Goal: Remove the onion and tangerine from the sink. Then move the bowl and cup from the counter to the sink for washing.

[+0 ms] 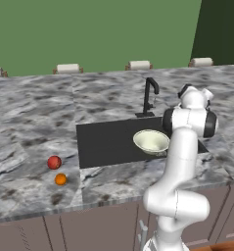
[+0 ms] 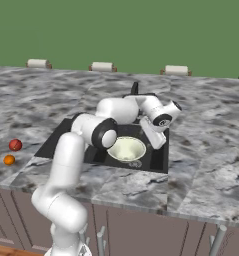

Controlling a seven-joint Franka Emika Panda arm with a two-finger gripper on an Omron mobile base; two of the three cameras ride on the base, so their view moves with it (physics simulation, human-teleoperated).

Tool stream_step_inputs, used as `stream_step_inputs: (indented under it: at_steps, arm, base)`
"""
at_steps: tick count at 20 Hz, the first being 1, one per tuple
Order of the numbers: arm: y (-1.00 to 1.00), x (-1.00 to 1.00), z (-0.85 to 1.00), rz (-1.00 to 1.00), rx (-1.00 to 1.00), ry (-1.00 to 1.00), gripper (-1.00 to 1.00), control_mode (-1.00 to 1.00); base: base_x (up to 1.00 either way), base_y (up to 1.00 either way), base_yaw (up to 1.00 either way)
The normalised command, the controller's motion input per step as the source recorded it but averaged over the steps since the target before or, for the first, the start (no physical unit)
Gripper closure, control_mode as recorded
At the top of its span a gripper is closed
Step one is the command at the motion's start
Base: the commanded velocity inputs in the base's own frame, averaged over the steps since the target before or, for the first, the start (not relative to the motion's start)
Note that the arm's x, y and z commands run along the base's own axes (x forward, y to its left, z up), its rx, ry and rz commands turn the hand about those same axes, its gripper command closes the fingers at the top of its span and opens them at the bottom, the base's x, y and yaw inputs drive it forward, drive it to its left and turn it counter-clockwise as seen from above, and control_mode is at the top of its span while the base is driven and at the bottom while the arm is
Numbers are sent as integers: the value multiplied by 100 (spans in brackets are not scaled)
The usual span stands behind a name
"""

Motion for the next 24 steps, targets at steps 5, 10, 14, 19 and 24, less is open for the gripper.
stream_step_inputs:
  at_steps: [5,10,14,19,24]
  arm:
    - [-3,-27,28,-26,0,0,-100,-100]
    - [-3,-27,28,-25,0,0,-100,-100]
    - [-9,-24,30,-26,-1,0,-100,-100]
    - [-11,-24,27,-30,-4,0,-100,-100]
    - [-14,-20,24,-33,-7,2,-100,-100]
  base:
    - [0,0,0]
    - [0,0,0]
    - [0,0,0]
    - [0,0,0]
    - [0,0,0]
